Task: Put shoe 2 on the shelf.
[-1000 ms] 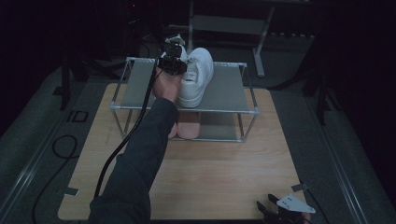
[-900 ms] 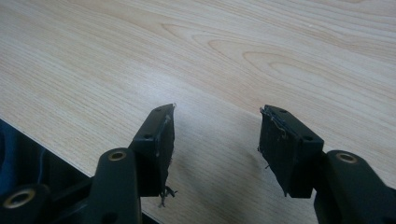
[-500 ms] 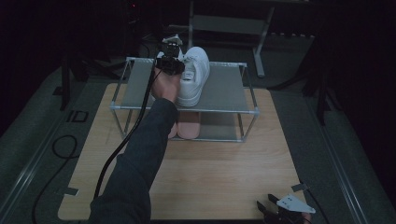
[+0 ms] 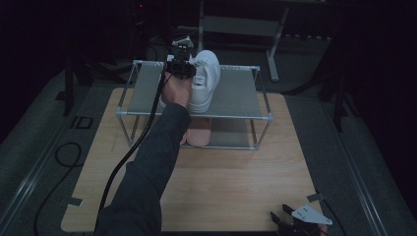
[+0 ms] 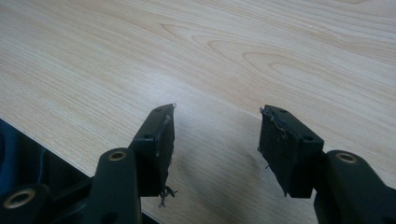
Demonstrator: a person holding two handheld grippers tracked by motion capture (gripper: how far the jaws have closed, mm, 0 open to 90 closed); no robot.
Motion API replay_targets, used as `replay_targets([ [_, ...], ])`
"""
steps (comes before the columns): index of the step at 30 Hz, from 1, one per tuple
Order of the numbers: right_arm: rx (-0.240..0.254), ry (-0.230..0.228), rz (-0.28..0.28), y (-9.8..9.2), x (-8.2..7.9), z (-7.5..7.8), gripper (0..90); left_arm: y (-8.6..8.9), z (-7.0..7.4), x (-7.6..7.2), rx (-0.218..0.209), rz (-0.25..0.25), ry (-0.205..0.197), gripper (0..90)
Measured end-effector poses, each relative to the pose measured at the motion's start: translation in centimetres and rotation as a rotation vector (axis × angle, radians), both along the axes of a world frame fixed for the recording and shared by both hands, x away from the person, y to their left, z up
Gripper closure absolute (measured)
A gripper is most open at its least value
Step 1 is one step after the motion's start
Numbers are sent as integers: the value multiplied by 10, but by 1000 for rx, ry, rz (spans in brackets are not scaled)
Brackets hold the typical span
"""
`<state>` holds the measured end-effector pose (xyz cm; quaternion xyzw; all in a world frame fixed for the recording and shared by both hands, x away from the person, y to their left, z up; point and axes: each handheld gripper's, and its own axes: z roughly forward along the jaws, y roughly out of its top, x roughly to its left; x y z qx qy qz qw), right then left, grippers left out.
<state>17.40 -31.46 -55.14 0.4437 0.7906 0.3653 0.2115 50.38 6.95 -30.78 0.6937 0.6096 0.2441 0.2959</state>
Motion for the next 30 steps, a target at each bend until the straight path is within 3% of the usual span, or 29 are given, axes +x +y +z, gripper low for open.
replay_targets([
  [15,1,0,0,0,0,0,444,1,0,1,-32,68,0,742],
  [18,2,0,0,0,0,0,444,-1,-1,1,-8,52,2,734],
  [30,-2,0,6,1,0,0,444,2,-3,2,-5,23,6,638],
])
